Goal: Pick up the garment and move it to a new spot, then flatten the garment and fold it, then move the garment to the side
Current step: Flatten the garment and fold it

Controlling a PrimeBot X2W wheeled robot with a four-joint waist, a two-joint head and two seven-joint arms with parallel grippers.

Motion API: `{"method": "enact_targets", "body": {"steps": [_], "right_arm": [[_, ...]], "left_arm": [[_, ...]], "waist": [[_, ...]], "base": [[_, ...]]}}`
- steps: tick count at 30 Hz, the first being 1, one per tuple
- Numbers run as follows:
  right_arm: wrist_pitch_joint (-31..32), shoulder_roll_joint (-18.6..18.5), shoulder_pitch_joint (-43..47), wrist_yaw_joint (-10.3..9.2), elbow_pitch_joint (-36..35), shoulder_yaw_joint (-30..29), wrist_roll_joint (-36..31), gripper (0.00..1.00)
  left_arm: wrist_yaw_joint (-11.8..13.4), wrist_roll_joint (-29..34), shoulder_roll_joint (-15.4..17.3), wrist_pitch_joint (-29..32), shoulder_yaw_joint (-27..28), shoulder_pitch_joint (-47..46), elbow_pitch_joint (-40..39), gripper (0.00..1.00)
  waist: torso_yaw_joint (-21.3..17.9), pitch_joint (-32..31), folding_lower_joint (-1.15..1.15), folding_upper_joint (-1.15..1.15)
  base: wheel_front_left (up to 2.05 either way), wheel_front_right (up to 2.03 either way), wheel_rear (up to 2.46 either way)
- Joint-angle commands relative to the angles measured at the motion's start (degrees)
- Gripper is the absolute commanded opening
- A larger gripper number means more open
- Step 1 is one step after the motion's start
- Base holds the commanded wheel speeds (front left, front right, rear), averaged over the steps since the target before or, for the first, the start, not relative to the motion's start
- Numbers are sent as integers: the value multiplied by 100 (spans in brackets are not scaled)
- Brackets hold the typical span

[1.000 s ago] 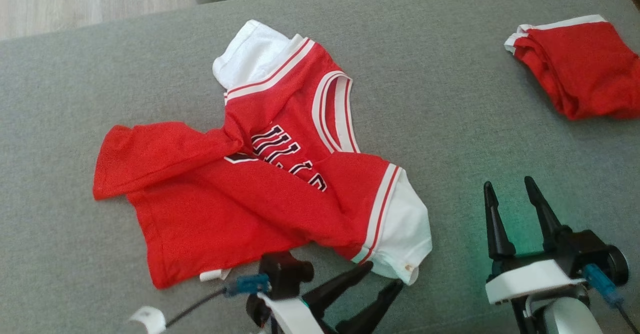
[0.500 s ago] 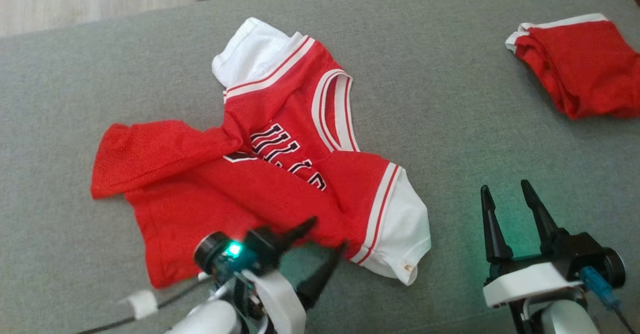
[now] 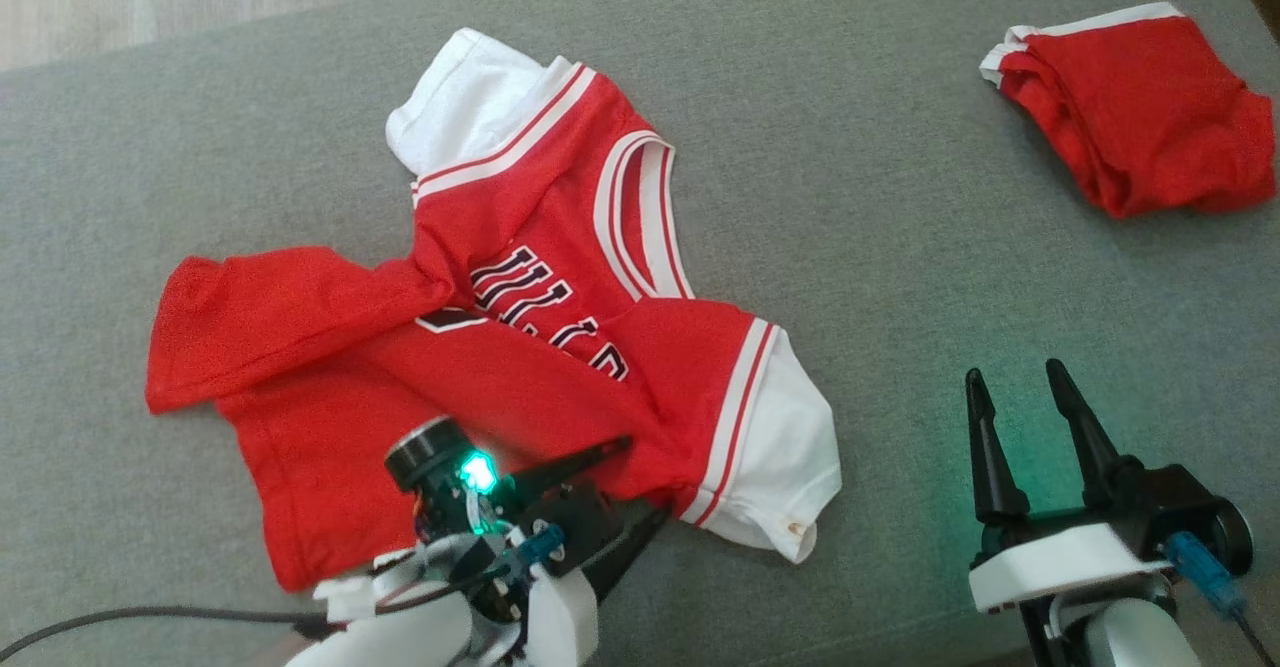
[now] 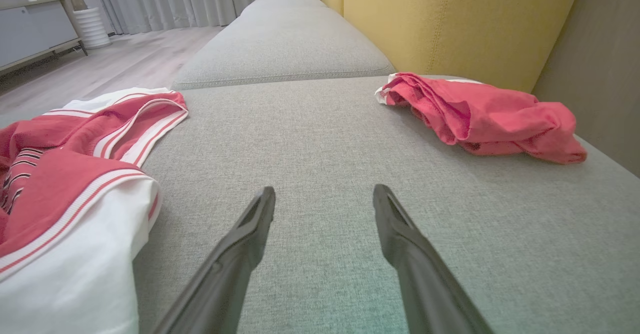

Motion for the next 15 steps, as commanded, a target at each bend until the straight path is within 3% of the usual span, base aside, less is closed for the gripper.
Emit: {"method": "enact_targets", "body": {"steps": [1,3,4,6,12,15], "right_arm": [[-62,-39,-150,43,-153,111,38,100],[-62,-39,-161,43,-145,129,56,100],[-62,-39,-159,43,-144,130,68,100],[-62,-39,-132,43,-158,84,102,100],[-62,-39,-74,43,-140,50,115,100],[-62,-39,-65,43,-207,33,153,100]], "left_arm": [[85,134,34,-81,187,-297,-73,100],[234,235,-27,-170,223,-344,76,100],[327,278,-41,-209,264,-370,140,95],[721,312,-74,-450,546,-428,189,0],[1164,186,99,-789,943,-281,-90,0],[1517,31,252,-941,1217,10,-520,0]], "waist": [[-16,6,0,0],[-48,-2,0,0],[-62,-5,0,0],[-76,-24,0,0],[-54,-115,0,0],[-45,-178,0,0]], "base": [[0,0,0],[0,0,0],[0,0,0],[0,0,0],[0,0,0],[0,0,0]]}}
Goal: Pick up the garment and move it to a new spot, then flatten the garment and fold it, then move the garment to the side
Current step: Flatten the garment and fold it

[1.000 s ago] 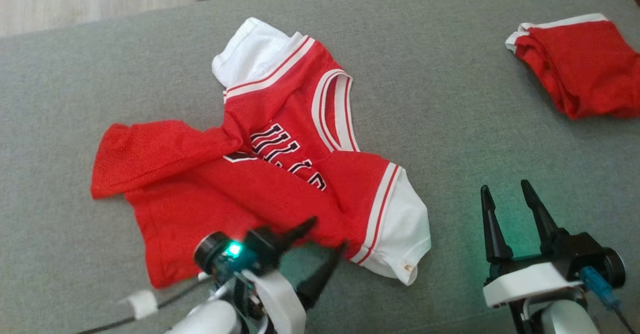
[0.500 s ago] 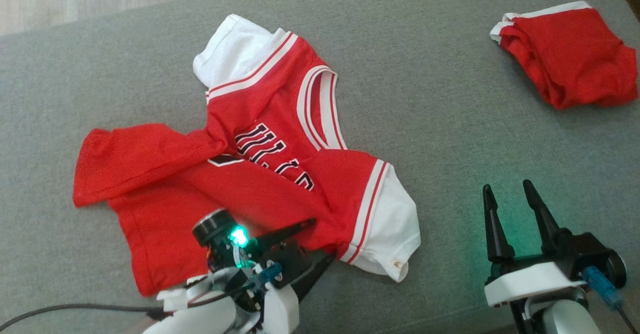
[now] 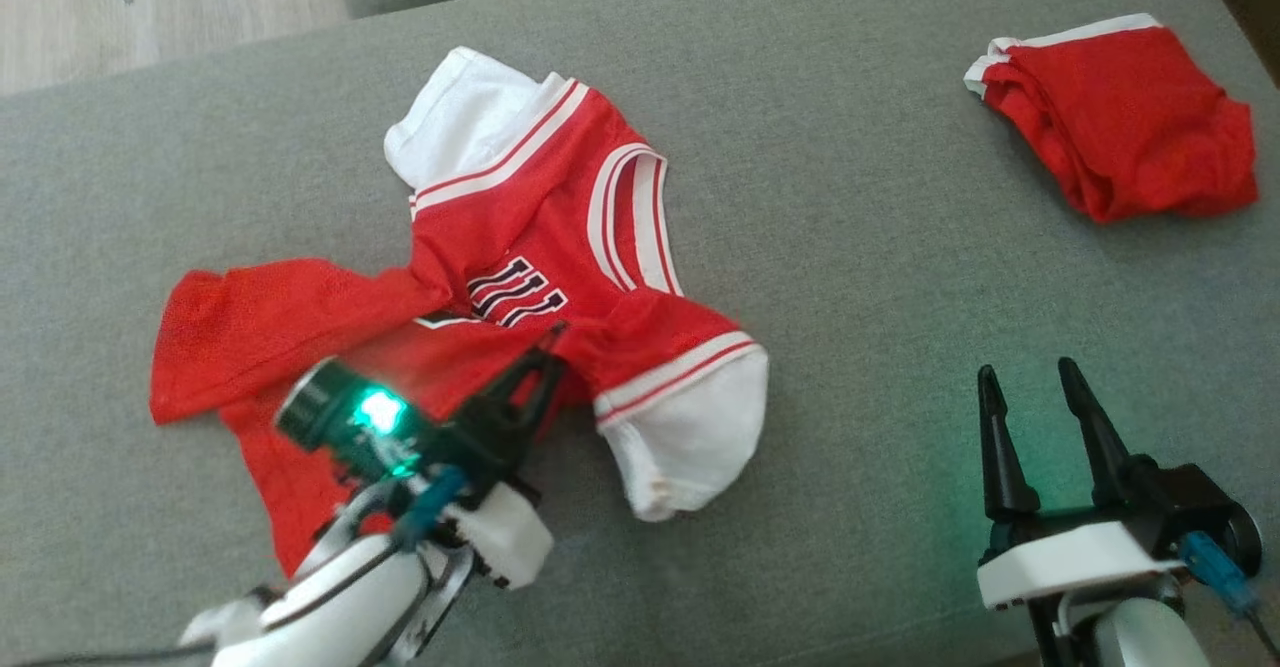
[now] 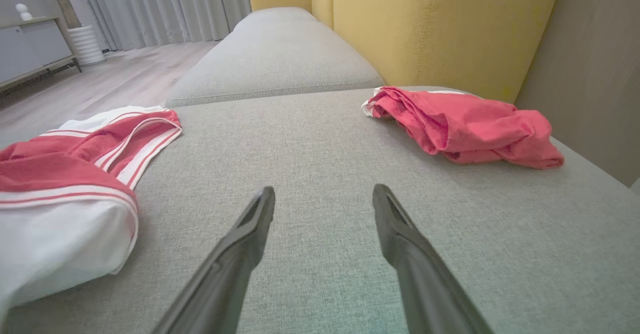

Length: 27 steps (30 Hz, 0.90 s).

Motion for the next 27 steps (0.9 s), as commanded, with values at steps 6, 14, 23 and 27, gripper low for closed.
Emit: {"method": "enact_targets", "body": {"steps": [6,14,23,27], "right_arm": [[-62,-39,8,43,-289,27,42,100],[-62,-39,20,43,-272,64,20,100],[-62,-39,29,43,-256,104,6,100],[-62,-39,18,43,-244,122,-3,100]], "left_arm": [[1017,-398,574,-263,970,829,-1028,0],[1095,-735,789,-28,923,1472,-516,62],[1338,-875,984,406,1139,1386,-897,100],[961,-862,697,529,796,1101,-1605,100]], "waist": [[90,-99,0,0],[208,-100,0,0],[208,-122,0,0],[196,-79,0,0]], "base": [[0,0,0],[0,0,0],[0,0,0],[0,0,0]]}}
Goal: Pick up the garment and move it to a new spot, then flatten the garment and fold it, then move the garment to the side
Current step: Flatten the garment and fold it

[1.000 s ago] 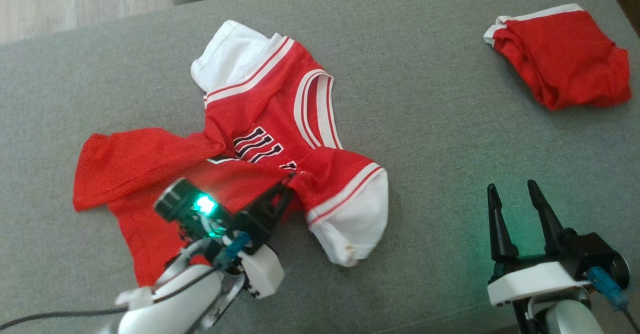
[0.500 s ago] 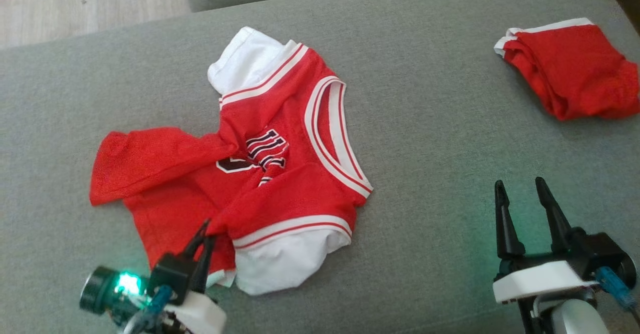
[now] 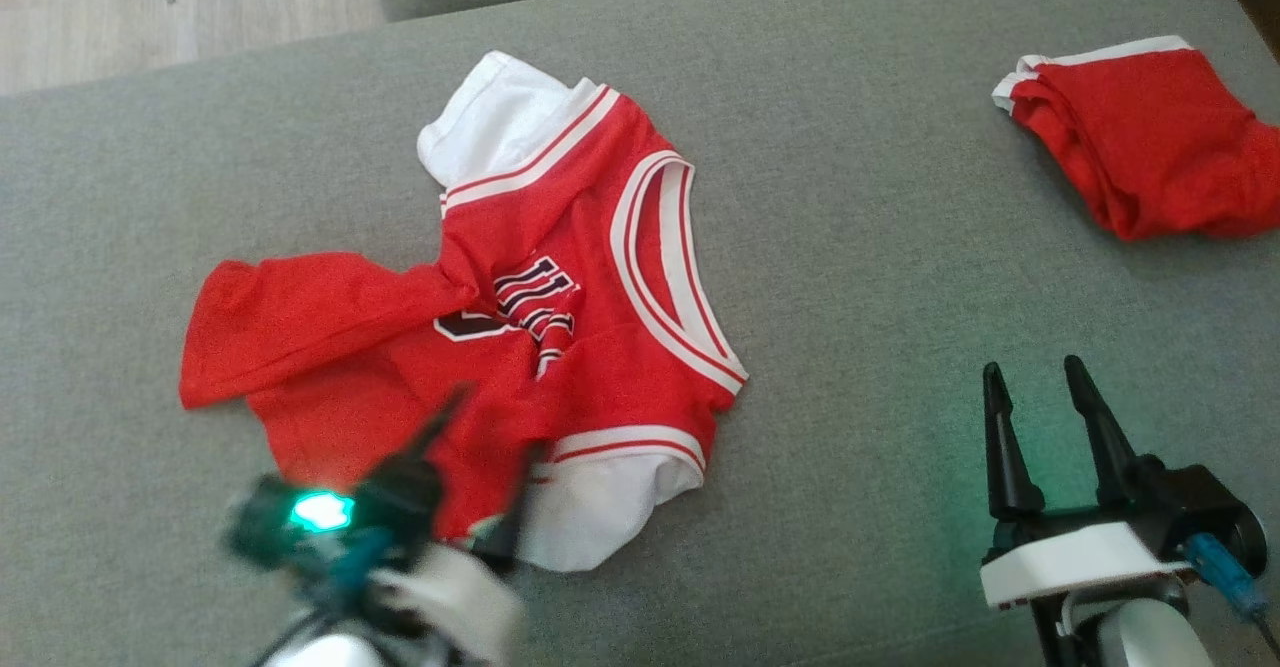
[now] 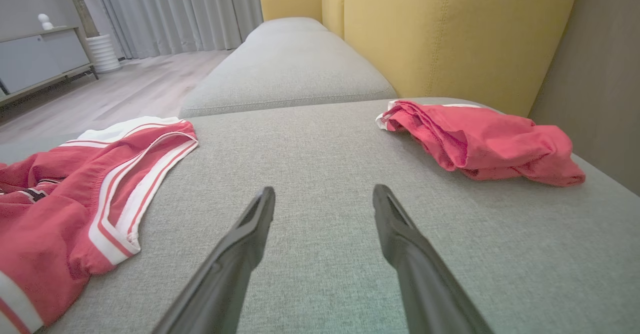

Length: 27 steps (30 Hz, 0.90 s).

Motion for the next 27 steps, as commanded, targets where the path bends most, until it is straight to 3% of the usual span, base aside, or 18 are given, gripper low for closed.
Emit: {"method": "enact_targets", "body": {"steps": [1,4,8,17,22,27], "right_arm": [[-62,-39,-24,43,-146,167,-33,100],[-62,-39,-103,43,-131,262,-22,100],[-62,-39,-150,43,-154,320,14,100],[-62,-39,-83,43,-150,273,64,100],[-62,-39,-161,43,-150,294,90,100],[-62,-39,-202,43,-165,310,115,100]], "left_arm": [[-182,-10,-140,54,27,-406,-302,100],[-561,110,-438,327,-441,-713,-242,100],[-864,169,-751,653,-873,-948,-118,100],[-902,329,-742,789,-1012,-1105,255,100],[-1088,380,-779,1045,-1276,-1178,743,100],[-1063,492,-739,1219,-1369,-1257,1316,100]], "waist": [[-5,35,0,0],[-76,84,0,0],[-199,130,0,0],[-354,207,0,0],[-395,268,0,0],[-434,305,0,0]], "base": [[0,0,0],[0,0,0],[0,0,0],[0,0,0],[0,0,0],[0,0,0]]}}
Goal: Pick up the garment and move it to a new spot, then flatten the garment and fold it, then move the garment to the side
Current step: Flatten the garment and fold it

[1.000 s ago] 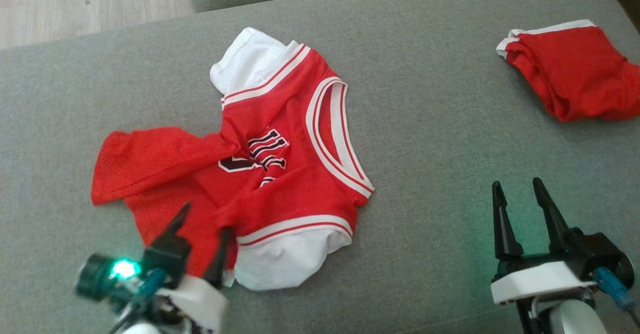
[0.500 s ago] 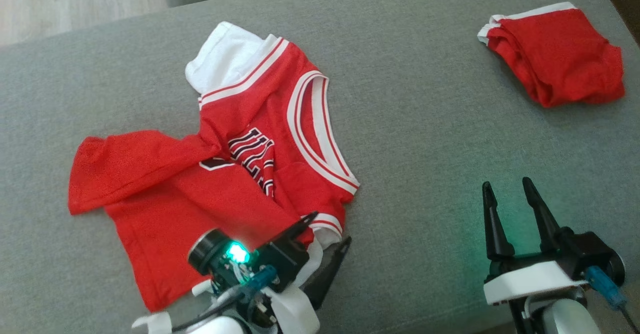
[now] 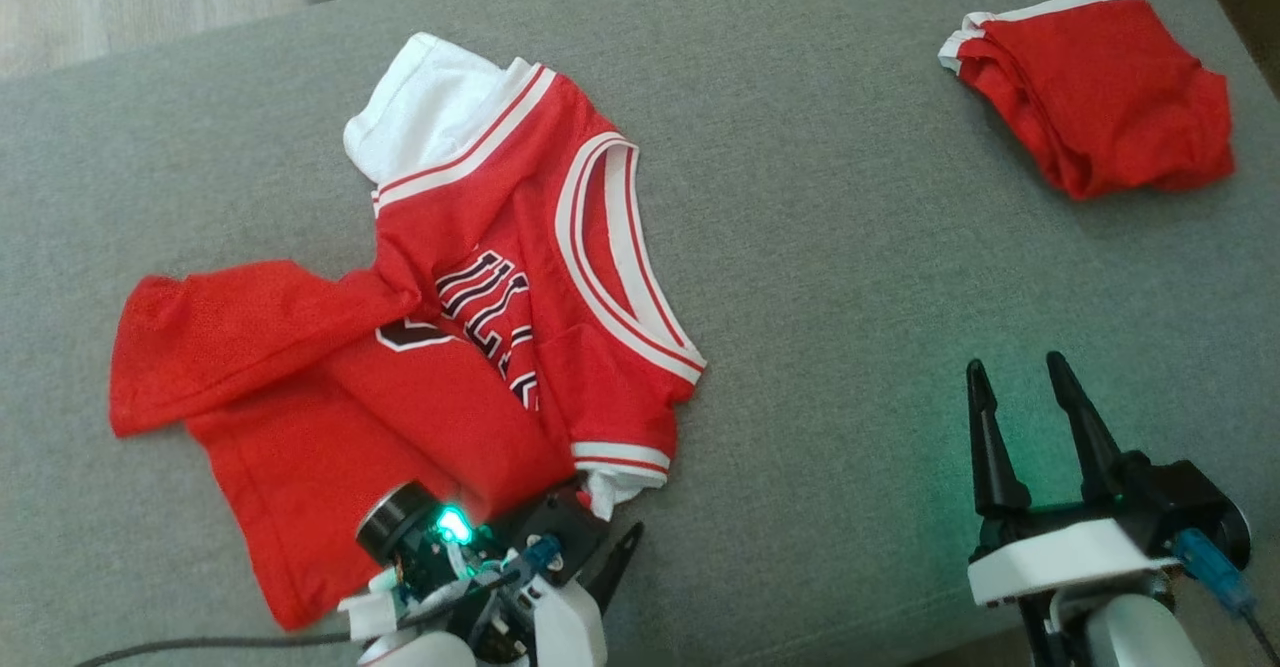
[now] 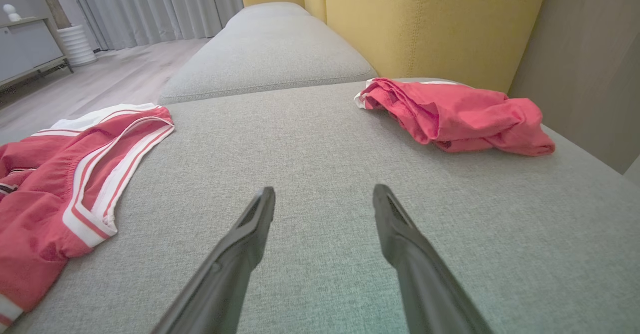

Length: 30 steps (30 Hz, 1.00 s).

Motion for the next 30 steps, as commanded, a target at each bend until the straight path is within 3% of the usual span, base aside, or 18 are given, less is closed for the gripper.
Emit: {"method": "enact_targets", "body": {"steps": [1,5,7,8,9,14,20,21,22,23,30], "right_arm": [[-62,-39,-160,43,-172,133,29,100],[-62,-39,-155,43,-165,124,31,100],[-62,-39,-159,43,-161,124,38,100],[-62,-39,-163,43,-159,121,45,100],[-62,-39,-165,43,-157,116,49,100],[-62,-39,-161,43,-153,98,51,100],[-62,-39,-168,43,-127,95,34,100],[-62,-39,-172,43,-120,96,31,100],[-62,-39,-178,43,-113,98,28,100],[-62,-39,-184,43,-104,102,25,100],[-62,-39,-184,43,-98,100,42,100]], "left_arm": [[41,58,79,37,154,-284,-43,100],[1,84,96,56,125,-348,137,100],[-17,73,85,9,144,-392,211,46],[-22,12,54,-39,188,-397,214,7],[-39,-28,33,-81,219,-417,201,0],[-199,-611,-236,-371,538,-408,-215,0],[-651,-1751,-657,-352,790,-243,-952,0],[-768,-1977,-723,-318,799,-197,-1018,11],[-853,-2190,-776,-266,807,-143,-1039,62],[-927,-2337,-802,-201,792,-113,-1021,100],[-1024,-2446,-691,-285,820,-17,-883,100]], "waist": [[-10,14,0,0],[-19,34,0,0],[-29,43,0,0],[-32,44,0,0],[-32,43,0,0],[-24,29,0,0],[-27,9,0,0],[-30,8,0,0],[-34,13,0,0],[-39,16,0,0],[-129,34,0,0]], "base": [[0,0,0],[0,0,0],[0,0,0],[0,0,0],[0,0,0],[0,0,0],[0,0,0],[0,0,0],[0,0,0],[0,0,0],[0,0,0]]}}
